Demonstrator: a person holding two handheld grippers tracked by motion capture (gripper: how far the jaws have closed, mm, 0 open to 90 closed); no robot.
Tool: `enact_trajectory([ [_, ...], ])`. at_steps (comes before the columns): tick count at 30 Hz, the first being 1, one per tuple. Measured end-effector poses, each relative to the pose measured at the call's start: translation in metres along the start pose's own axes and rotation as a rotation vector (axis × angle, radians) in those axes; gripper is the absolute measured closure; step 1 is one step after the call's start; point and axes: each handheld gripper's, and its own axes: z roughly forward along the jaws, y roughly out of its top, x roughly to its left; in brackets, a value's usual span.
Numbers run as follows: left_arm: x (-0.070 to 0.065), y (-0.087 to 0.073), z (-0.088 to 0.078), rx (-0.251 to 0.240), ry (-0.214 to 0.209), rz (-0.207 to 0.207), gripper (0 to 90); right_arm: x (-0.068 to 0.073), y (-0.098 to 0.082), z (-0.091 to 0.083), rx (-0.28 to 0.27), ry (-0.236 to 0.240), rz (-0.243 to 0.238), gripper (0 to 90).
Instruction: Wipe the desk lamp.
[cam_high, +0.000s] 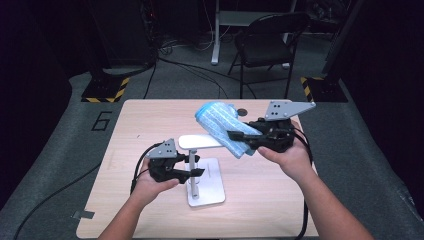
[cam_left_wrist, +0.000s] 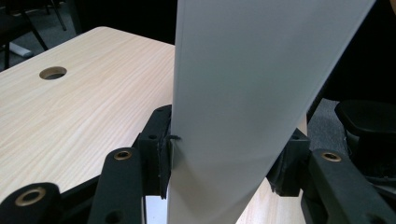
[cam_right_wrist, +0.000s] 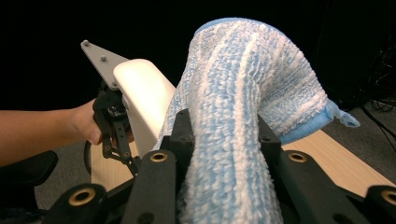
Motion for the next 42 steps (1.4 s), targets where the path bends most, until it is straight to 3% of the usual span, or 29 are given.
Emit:
enact_trajectory([
  [16,0.005,-0.001,-0.01,0.02,0.012,0.005,50.5,-0.017,-0.017,-0.024,0.009,-0.06,0.036,68.8],
  [29,0.011,-0.008,-0.025,0.018,0.014,-0.007,50.5,-0.021,-0.022,-0.025,0.013,-0.066,0.044,68.7],
  [42,0.014,-0.011,-0.029,0.003,0.015,-0.015,50.3,-0.03,-0.029,-0.033,0.009,-0.086,0.062,68.7],
])
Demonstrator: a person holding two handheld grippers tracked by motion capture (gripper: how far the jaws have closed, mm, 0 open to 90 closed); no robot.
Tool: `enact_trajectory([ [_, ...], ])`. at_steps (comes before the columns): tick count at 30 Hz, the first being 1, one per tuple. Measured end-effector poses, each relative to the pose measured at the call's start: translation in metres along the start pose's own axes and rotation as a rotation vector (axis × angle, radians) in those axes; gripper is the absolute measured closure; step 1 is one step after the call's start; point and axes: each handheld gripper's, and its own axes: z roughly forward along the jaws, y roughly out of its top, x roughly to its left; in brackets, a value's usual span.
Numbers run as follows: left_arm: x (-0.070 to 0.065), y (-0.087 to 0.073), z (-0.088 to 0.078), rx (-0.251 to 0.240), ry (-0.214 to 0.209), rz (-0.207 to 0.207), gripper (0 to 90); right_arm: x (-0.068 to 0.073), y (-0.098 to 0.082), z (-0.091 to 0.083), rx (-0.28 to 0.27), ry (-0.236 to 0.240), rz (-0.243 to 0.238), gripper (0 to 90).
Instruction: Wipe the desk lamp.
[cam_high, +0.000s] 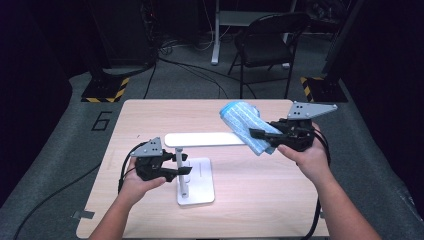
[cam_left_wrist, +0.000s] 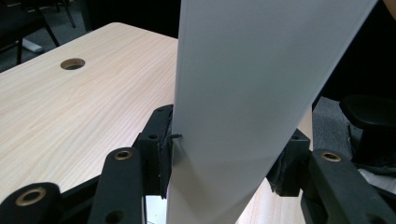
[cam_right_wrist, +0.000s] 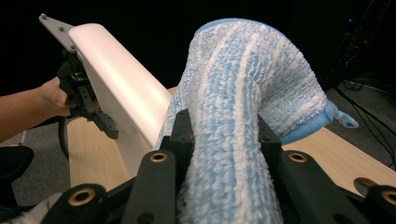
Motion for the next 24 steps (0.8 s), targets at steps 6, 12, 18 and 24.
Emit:
enact_trajectory([
  [6,-0.001,0.0,0.0,0.003,0.003,0.003,50.4,-0.008,-0.005,-0.006,0.003,-0.018,0.022,68.6],
  [12,0.0,0.0,0.001,-0.001,0.002,0.0,50.3,-0.01,-0.006,-0.008,0.005,-0.02,0.025,68.6],
  [18,-0.001,0.0,0.0,0.002,0.005,0.004,50.4,-0.011,-0.005,-0.008,0.011,-0.018,0.021,68.6],
  [24,-0.001,-0.001,0.0,-0.001,0.005,0.003,50.4,-0.019,-0.01,-0.015,0.012,-0.039,0.035,68.6],
])
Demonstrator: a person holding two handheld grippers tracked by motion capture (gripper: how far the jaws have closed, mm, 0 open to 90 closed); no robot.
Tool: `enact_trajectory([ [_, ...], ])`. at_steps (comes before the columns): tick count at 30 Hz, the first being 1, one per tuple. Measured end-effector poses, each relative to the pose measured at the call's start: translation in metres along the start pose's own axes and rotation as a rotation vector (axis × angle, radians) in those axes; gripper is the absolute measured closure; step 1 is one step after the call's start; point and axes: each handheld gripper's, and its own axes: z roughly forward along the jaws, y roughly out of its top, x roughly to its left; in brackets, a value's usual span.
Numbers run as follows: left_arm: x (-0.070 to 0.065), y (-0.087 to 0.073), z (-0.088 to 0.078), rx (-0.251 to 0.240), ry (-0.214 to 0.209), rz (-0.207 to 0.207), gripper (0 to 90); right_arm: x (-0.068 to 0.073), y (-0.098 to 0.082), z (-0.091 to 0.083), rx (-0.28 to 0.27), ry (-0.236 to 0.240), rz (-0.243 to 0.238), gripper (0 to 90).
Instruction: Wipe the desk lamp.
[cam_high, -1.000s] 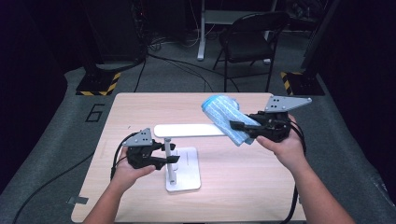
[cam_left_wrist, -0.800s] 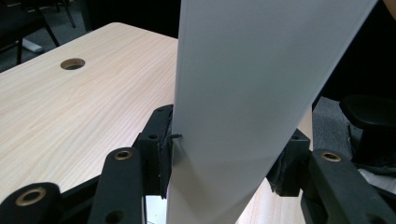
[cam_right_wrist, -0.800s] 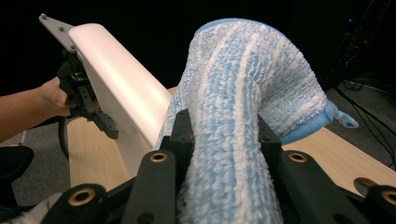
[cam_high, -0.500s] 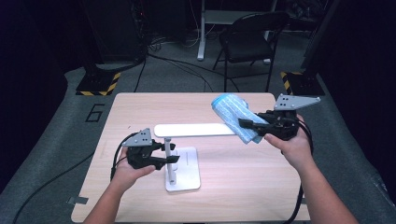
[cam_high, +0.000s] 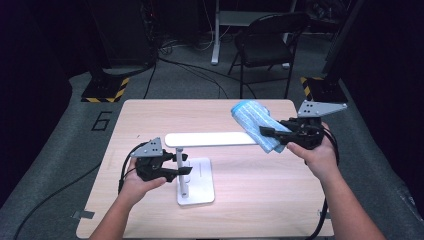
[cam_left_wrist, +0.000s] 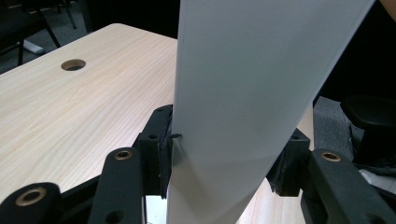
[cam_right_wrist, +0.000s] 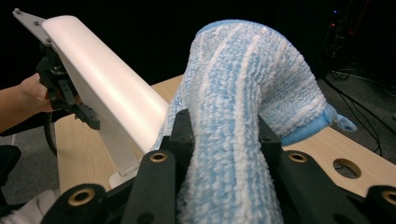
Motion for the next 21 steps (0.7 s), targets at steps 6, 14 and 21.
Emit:
enact_trajectory([
  [6,0.0002,0.0001,0.0006,0.0,-0.003,-0.001,50.3,-0.0047,-0.0042,-0.005,0.001,-0.004,0.018,68.6],
  [14,0.0001,-0.0002,0.0007,-0.002,0.0,-0.002,50.3,-0.0018,-0.0032,0.0005,-0.013,0.004,0.024,68.4],
  [21,0.0002,-0.0007,0.0008,-0.005,-0.006,-0.004,50.3,-0.0027,-0.0018,0.0018,0.001,-0.005,0.01,68.4],
])
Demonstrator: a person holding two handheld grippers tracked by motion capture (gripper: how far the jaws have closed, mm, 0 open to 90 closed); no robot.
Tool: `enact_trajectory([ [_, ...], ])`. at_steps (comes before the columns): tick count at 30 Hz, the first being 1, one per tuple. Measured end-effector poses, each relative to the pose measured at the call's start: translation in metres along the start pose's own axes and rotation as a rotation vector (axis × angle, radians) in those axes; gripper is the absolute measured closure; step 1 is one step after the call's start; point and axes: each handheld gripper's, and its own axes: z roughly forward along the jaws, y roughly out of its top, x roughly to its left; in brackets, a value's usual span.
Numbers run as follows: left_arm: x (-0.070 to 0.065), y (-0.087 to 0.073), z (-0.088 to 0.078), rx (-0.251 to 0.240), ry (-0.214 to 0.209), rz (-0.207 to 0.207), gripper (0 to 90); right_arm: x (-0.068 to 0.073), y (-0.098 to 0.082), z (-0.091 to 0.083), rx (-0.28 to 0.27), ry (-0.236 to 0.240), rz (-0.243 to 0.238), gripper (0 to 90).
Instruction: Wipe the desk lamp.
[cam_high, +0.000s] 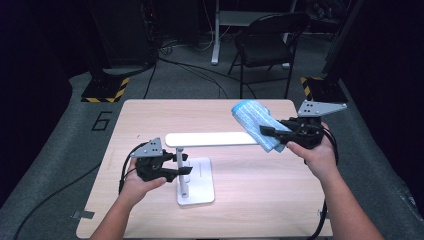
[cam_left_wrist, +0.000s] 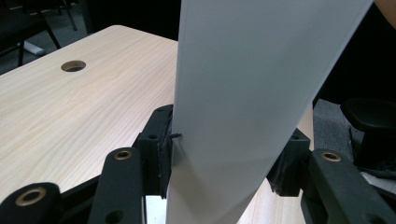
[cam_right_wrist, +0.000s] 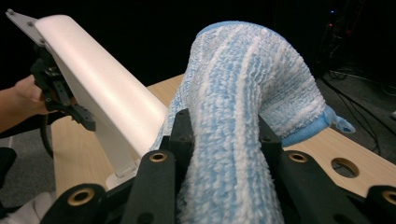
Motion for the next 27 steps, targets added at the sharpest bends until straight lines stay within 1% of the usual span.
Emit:
enact_trajectory([
  [1,0.0,0.0,0.0,0.0,0.002,0.002,50.3,-0.001,-0.001,0.0,0.003,-0.008,-0.007,68.4],
  [2,0.0,0.0,0.0,0.0,0.0,0.001,50.3,-0.002,-0.002,-0.001,0.0,-0.014,0.005,68.4],
  [4,0.0,-0.001,0.0,-0.006,0.005,-0.004,50.3,-0.006,-0.003,-0.004,0.002,-0.02,0.005,68.4],
  [5,0.0,-0.001,-0.001,-0.006,0.001,-0.004,50.3,-0.007,-0.004,-0.006,0.0,-0.027,0.016,68.4],
  [6,0.0,-0.001,-0.001,-0.007,-0.001,-0.003,50.3,-0.009,-0.005,-0.008,-0.001,-0.029,0.016,68.4],
  [8,0.0,-0.001,-0.001,-0.007,0.002,-0.003,50.3,-0.013,-0.008,-0.011,-0.005,-0.042,0.032,68.4],
  [10,0.0,-0.001,-0.001,-0.001,0.004,-0.001,50.3,-0.016,-0.01,-0.013,-0.004,-0.044,0.043,68.4],
  [11,0.0,0.0,0.0,-0.002,0.003,0.0,50.3,-0.017,-0.012,-0.014,-0.008,-0.037,0.053,68.4],
  [13,0.0,0.0,0.0,-0.001,0.0,-0.003,50.3,-0.017,-0.013,-0.014,-0.01,-0.037,0.054,68.5],
  [15,0.0,0.0,0.0,-0.003,0.005,-0.006,50.3,-0.015,-0.013,-0.013,-0.02,-0.031,0.062,68.4],
  [16,0.0,0.0,-0.001,0.0,0.004,-0.005,50.3,-0.015,-0.012,-0.012,-0.028,-0.027,0.058,68.5],
  [18,-0.001,0.0,0.0,0.0,0.004,-0.005,50.3,-0.013,-0.011,-0.012,-0.025,-0.026,0.056,68.5],
  [19,-0.001,0.0,0.0,-0.002,0.007,-0.002,50.3,-0.009,-0.009,-0.009,-0.025,-0.016,0.045,68.4],
  [20,0.0,0.0,0.001,-0.001,0.008,0.001,50.4,-0.007,-0.009,-0.007,-0.019,-0.012,0.044,68.4],
  [24,-0.001,0.001,0.002,0.001,0.006,-0.001,50.4,0.003,-0.003,0.0,-0.01,0.011,0.011,68.4],
  [27,-0.001,0.001,0.001,0.002,0.008,0.001,50.4,0.012,0.002,0.007,-0.015,0.037,-0.006,68.4],
])
